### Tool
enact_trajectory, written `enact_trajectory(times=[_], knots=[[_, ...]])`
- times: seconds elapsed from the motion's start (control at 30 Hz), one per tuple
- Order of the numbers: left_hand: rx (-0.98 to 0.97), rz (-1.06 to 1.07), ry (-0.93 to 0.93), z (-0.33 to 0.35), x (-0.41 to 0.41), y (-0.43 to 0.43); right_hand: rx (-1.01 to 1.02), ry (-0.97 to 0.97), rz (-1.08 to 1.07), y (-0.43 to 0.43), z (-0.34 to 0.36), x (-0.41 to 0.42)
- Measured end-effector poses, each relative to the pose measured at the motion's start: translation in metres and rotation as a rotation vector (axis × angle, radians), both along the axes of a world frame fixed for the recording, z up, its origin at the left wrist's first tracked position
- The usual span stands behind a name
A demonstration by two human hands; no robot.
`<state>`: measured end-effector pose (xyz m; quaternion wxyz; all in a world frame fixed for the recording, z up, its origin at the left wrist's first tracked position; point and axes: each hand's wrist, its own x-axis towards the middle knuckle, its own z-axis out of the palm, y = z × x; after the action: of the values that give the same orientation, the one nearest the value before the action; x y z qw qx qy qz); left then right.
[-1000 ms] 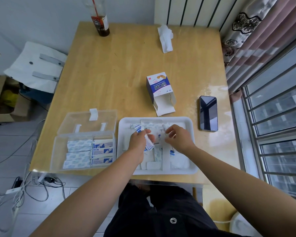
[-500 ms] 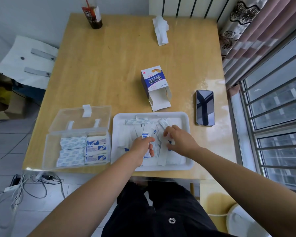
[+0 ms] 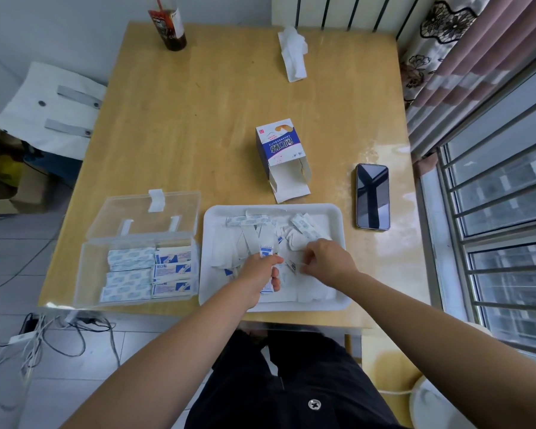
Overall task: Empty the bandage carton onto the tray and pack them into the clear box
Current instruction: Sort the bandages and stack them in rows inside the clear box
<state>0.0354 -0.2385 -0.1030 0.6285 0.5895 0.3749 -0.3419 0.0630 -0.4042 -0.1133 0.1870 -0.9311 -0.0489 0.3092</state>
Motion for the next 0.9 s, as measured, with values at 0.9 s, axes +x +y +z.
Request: enact_trajectory(times=[0.9], knots=[[0.428,0.248,-0.202,-0.001,0.021,0.036,0.287,0.158,-0.024,0.008,0.016,0.005]])
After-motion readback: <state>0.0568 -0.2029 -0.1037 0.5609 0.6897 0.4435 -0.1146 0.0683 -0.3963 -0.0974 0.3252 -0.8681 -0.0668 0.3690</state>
